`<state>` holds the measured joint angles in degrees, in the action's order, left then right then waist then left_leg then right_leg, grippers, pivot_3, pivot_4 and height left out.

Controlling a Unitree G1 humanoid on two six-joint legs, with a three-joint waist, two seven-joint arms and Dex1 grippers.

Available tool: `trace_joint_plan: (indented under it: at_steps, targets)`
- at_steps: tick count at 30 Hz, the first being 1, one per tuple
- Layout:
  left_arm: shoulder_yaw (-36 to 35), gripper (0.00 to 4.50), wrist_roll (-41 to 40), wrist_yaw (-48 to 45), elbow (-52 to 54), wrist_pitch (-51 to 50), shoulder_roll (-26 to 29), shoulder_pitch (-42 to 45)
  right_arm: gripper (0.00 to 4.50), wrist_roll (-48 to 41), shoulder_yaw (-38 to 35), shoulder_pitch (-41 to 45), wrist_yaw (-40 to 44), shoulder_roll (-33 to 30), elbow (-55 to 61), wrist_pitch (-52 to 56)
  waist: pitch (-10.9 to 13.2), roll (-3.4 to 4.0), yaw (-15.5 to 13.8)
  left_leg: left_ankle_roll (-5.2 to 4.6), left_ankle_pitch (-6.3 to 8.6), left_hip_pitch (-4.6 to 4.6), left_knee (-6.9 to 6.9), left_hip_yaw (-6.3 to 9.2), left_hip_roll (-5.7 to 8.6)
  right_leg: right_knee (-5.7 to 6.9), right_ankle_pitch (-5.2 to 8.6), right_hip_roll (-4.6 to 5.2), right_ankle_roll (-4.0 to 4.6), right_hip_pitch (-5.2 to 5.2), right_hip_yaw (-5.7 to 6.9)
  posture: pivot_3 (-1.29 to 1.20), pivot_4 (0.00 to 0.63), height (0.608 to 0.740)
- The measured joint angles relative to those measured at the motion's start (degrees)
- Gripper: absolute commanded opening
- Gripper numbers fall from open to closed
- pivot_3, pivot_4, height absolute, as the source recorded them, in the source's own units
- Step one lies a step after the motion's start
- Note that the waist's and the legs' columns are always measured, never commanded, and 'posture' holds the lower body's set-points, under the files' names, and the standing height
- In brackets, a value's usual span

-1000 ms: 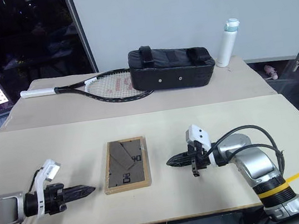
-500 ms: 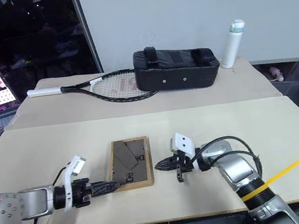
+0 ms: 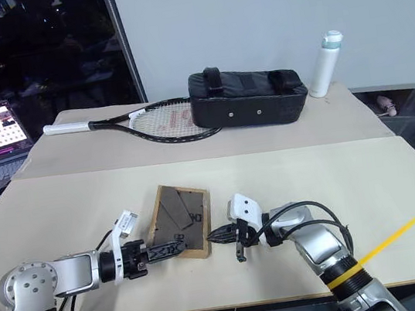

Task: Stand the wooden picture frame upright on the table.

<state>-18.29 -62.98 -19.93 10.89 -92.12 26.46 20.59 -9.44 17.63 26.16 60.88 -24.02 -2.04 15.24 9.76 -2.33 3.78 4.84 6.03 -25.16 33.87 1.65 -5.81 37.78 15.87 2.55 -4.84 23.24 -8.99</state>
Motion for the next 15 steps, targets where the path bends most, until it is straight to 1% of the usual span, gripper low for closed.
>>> trace_joint_plan:
  at_steps: [2, 4, 6, 12, 15]
  targets:
    - [0.02, 2.57, -0.57, 1.08, -0.77, -0.16, -0.09, 0.00, 0.00, 0.35, 0.00, 0.00, -0.15, -0.07, -0.90, 0.00, 0.01, -0.02, 0.18, 0.00, 0.00, -0.04, 0.00, 0.04, 0.00, 0.00, 0.00, -0.01, 0.00, 0.04, 0.03, 0.00, 0.150, 0.721]
    - [-0.16, 1.74, -2.48, 1.59, -1.36, -0.16, -0.37, 0.02, 0.00, 0.57, 0.06, 0.00, -0.18, -0.07, -1.45, 0.00, 0.02, -0.02, 0.30, 0.00, 0.00, -0.08, -0.02, 0.04, 0.00, 0.01, 0.00, -0.01, 0.01, 0.07, 0.04, 0.00, 0.150, 0.721]
    - [-0.44, 1.34, -4.16, 1.93, -1.67, -0.17, -0.48, 0.18, 0.00, 0.95, 0.06, 0.00, -0.18, -0.12, -1.55, 0.00, 0.01, -0.02, 0.30, 0.00, 0.00, -0.08, -0.04, 0.05, 0.00, -0.01, 0.01, 0.00, 0.02, 0.07, 0.05, 0.00, 0.150, 0.721]
    - [-0.62, 1.31, -5.91, 3.77, -1.97, -0.17, -0.47, 0.18, 0.00, 1.36, -0.13, 0.00, -0.12, -0.43, -1.55, 0.00, 0.02, -0.03, 0.26, 0.00, 0.00, -0.09, -0.04, 0.06, 0.00, -0.04, 0.01, 0.00, 0.01, 0.08, 0.06, 0.00, 0.150, 0.721]
    - [-0.65, 1.31, -6.00, 3.27, -1.83, -0.13, 0.70, 0.29, 0.00, 0.03, -1.83, 1.01, 0.51, -2.67, -1.52, 0.77, 0.08, -0.05, 0.27, 0.01, 0.00, -0.14, -0.03, 0.06, 0.00, -0.05, 0.01, 0.00, 0.02, 0.13, 0.06, 0.00, 0.150, 0.721]
